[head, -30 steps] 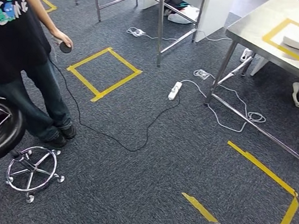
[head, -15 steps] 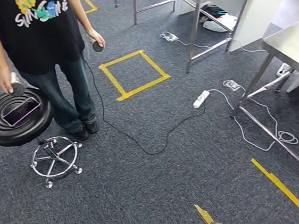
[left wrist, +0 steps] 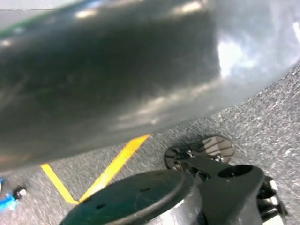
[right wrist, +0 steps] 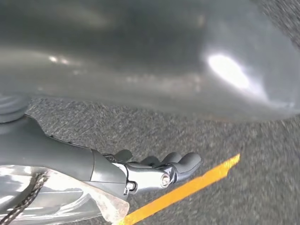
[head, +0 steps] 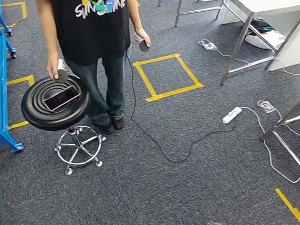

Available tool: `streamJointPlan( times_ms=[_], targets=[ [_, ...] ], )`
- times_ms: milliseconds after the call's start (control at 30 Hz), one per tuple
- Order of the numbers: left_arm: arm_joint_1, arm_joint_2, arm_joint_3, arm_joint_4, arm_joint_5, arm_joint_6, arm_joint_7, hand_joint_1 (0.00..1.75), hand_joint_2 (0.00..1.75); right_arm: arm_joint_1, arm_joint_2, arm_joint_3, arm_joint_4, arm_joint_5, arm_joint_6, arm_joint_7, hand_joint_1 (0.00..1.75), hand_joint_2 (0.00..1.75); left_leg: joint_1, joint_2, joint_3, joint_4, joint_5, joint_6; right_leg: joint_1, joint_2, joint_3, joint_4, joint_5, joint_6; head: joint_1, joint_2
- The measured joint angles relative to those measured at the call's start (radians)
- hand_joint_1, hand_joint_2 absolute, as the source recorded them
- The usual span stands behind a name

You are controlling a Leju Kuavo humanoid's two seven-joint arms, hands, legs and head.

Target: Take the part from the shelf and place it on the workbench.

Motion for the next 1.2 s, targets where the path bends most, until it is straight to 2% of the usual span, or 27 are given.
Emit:
streamJointPlan(
  times_ms=[33,67,100,133,200,233,267,333,367,433,467,500,533,567,600,633,700,767,833,867,933,1000,1033,1067,1100,1133,1200],
  targets=[
    [0.0,0.0,0.003,0.0,0.005,-0.001,0.0,0.0,0.0,0.003,0.0,0.001,0.0,0.0,0.0,0.0,0.0,0.0,-0.002,-0.015,0.001,0.0,-0.001,0.001,0.0,0.007,-0.034,0.053,-0.012,-0.002,0.0,0.0],
    [0.0,-0.001,0.008,0.0,0.012,-0.003,0.0,0.0,0.0,0.006,0.0,0.001,0.0,0.0,0.001,-0.001,0.0,0.0,-0.003,-0.029,0.002,0.0,-0.002,0.002,0.0,0.009,-0.053,0.071,-0.003,-0.004,0.0,0.0],
    [0.0,-0.001,0.014,0.0,0.02,-0.006,-0.001,0.0,0.0,0.007,0.0,0.002,0.0,0.0,0.002,-0.002,0.0,0.0,-0.004,-0.044,0.004,0.001,-0.002,0.002,0.0,0.012,-0.054,0.049,0.027,-0.006,0.0,0.0],
    [0.0,-0.002,0.021,0.0,0.028,-0.01,-0.003,0.0,0.0,0.007,0.0,0.003,0.0,0.0,0.003,-0.003,0.0,0.0,-0.005,-0.059,0.006,0.001,-0.004,0.001,0.0,0.021,-0.038,-0.006,0.07,-0.009,0.0,0.0],
    [-0.001,-0.006,0.037,-0.002,0.04,-0.018,-0.008,0.0,0.0,0.008,-0.001,0.004,0.0,0.0,0.005,-0.007,0.0,0.0,-0.005,-0.087,0.009,0.005,-0.008,-0.004,-0.001,0.066,0.01,-0.138,0.143,-0.015,0.0,0.0],
    [-0.002,-0.008,0.044,-0.003,0.045,-0.022,-0.011,0.0,0.0,0.008,-0.001,0.004,0.0,0.0,0.006,-0.008,0.0,0.0,-0.005,-0.099,0.008,0.006,-0.009,-0.009,-0.001,0.082,0.026,-0.179,0.159,-0.017,-0.001,0.0],
    [-0.002,-0.01,0.051,-0.005,0.048,-0.025,-0.014,0.0,0.0,0.008,-0.001,0.004,0.0,0.0,0.007,-0.008,0.0,0.0,-0.004,-0.11,0.006,0.006,-0.01,-0.014,0.0,0.09,0.036,-0.198,0.163,-0.02,-0.001,0.0],
    [0.0,-0.012,0.064,-0.007,0.052,-0.03,-0.017,0.0,0.0,0.007,-0.001,0.004,0.0,0.0,0.008,-0.01,0.0,0.0,-0.001,-0.129,0.002,0.003,-0.008,-0.027,0.003,0.072,0.046,-0.204,0.164,-0.027,-0.001,0.0],
    [0.001,-0.013,0.071,-0.008,0.055,-0.032,-0.018,0.0,0.0,0.006,-0.001,0.004,-0.001,0.0,0.009,-0.011,0.0,0.0,-0.001,-0.12,-0.001,0.007,-0.012,-0.032,0.002,0.061,0.051,-0.209,0.168,-0.033,-0.002,0.0],
    [0.001,-0.015,0.085,-0.01,0.065,-0.038,-0.021,0.0,0.0,0.006,-0.001,0.004,-0.002,0.0,0.011,-0.016,0.0,0.0,-0.003,-0.067,-0.024,0.061,-0.046,-0.04,0.0,0.034,0.057,-0.218,0.172,-0.043,-0.005,0.0],
    [0.0,-0.017,0.091,-0.012,0.071,-0.042,-0.024,0.0,0.0,0.008,-0.001,0.004,-0.003,0.0,0.012,-0.017,0.0,0.0,-0.003,-0.032,-0.051,0.12,-0.078,-0.043,0.001,0.019,0.059,-0.22,0.171,-0.046,-0.006,0.0],
    [-0.002,-0.017,0.098,-0.014,0.077,-0.046,-0.027,0.0,0.0,0.011,-0.001,0.004,-0.003,0.0,0.012,-0.018,0.0,0.0,-0.002,-0.012,-0.084,0.187,-0.109,-0.046,0.002,0.002,0.061,-0.22,0.168,-0.049,-0.007,0.0],
    [-0.004,-0.018,0.104,-0.015,0.082,-0.05,-0.029,0.0,0.0,0.014,-0.001,0.004,-0.003,-0.001,0.013,-0.018,0.0,0.0,0.001,-0.002,-0.113,0.245,-0.13,-0.05,0.003,-0.015,0.063,-0.219,0.165,-0.05,-0.006,0.0],
    [-0.004,-0.019,0.111,-0.017,0.087,-0.052,-0.031,0.0,0.0,0.015,-0.001,0.004,-0.003,-0.001,0.013,-0.019,0.0,0.0,0.003,0.003,-0.129,0.276,-0.133,-0.052,0.004,-0.031,0.066,-0.219,0.161,-0.05,-0.006,0.0],
    [-0.003,-0.02,0.117,-0.018,0.091,-0.055,-0.033,0.0,0.0,0.014,-0.001,0.004,-0.003,-0.001,0.013,-0.019,0.0,0.0,0.005,0.006,-0.127,0.268,-0.117,-0.054,0.004,-0.044,0.069,-0.219,0.158,-0.049,-0.007,0.0],
    [-0.001,-0.021,0.123,-0.02,0.093,-0.056,-0.033,0.0,0.0,0.014,-0.001,0.004,-0.003,-0.001,0.013,-0.02,0.0,0.0,0.007,0.013,-0.105,0.223,-0.084,-0.054,0.004,-0.057,0.073,-0.219,0.154,-0.048,-0.007,0.0],
    [-0.001,-0.023,0.133,-0.024,0.097,-0.06,-0.034,0.0,0.0,0.013,-0.001,0.004,-0.003,0.0,0.013,-0.023,0.0,0.0,0.003,0.058,-0.04,0.09,-0.022,-0.05,0.007,-0.081,0.082,-0.218,0.143,-0.04,-0.007,0.0],
    [-0.006,-0.026,0.143,-0.029,0.1,-0.064,-0.036,0.0,0.0,0.013,-0.001,0.004,-0.003,0.0,0.013,-0.024,0.0,0.0,-0.004,0.09,-0.006,0.018,-0.006,-0.041,0.013,-0.102,0.086,-0.217,0.132,-0.027,-0.006,0.0],
    [-0.008,-0.027,0.154,-0.034,0.104,-0.068,-0.037,0.0,0.0,0.009,0.0,0.004,-0.004,0.0,0.013,-0.024,0.0,0.0,-0.008,0.074,-0.005,0.012,-0.011,-0.029,0.013,-0.124,0.099,-0.221,0.125,-0.018,-0.005,0.0],
    [-0.006,-0.028,0.159,-0.035,0.106,-0.07,-0.037,0.0,0.0,0.007,0.0,0.004,-0.004,0.0,0.013,-0.024,0.0,0.0,-0.008,0.062,-0.003,0.008,-0.009,-0.023,0.011,-0.122,0.104,-0.219,0.119,-0.013,-0.006,0.0],
    [-0.006,-0.029,0.169,-0.039,0.116,-0.079,-0.042,0.0,0.0,0.003,0.001,0.004,-0.005,-0.001,0.014,-0.025,0.0,0.0,-0.005,0.042,0.001,0.001,-0.004,-0.011,0.007,-0.074,0.086,-0.171,0.085,-0.006,-0.001,0.0],
    [-0.009,-0.032,0.179,-0.043,0.131,-0.093,-0.051,0.0,0.0,0.006,0.001,0.003,-0.005,-0.006,0.015,-0.026,0.0,0.0,-0.002,0.023,0.002,0.0,-0.003,-0.005,0.005,-0.011,0.019,-0.043,0.027,-0.004,0.006,0.0],
    [-0.011,-0.033,0.185,-0.044,0.137,-0.098,-0.054,0.0,0.0,0.009,0.001,0.003,-0.005,-0.009,0.017,-0.026,0.0,0.0,-0.003,0.014,0.002,0.0,-0.004,-0.003,0.006,0.001,-0.021,0.023,0.008,-0.005,0.007,0.0],
    [-0.011,-0.034,0.19,-0.045,0.141,-0.103,-0.056,0.0,0.0,0.012,0.001,0.003,-0.005,-0.012,0.019,-0.026,0.0,0.0,-0.005,0.005,0.003,0.0,-0.005,-0.002,0.006,0.007,-0.053,0.066,0.006,-0.007,0.007,0.0],
    [-0.012,-0.035,0.195,-0.046,0.145,-0.106,-0.058,0.0,0.0,0.015,0.001,0.003,-0.005,-0.015,0.02,-0.026,0.0,0.0,-0.006,-0.003,0.005,0.001,-0.006,-0.001,0.007,0.009,-0.07,0.072,0.025,-0.009,0.007,0.0],
    [-0.012,-0.036,0.199,-0.047,0.148,-0.109,-0.06,0.0,0.0,0.015,0.001,0.003,-0.005,-0.015,0.022,-0.027,0.0,0.0,-0.006,-0.008,0.009,0.001,-0.009,-0.002,0.008,0.009,-0.066,0.037,0.063,-0.012,0.007,0.0],
    [-0.013,-0.039,0.208,-0.048,0.151,-0.116,-0.069,0.0,0.0,0.014,0.001,0.003,-0.005,-0.016,0.024,-0.03,0.0,0.0,-0.008,-0.016,0.016,0.002,-0.015,-0.007,0.009,0.014,-0.025,-0.091,0.146,-0.018,0.007,0.0]
  ],
)
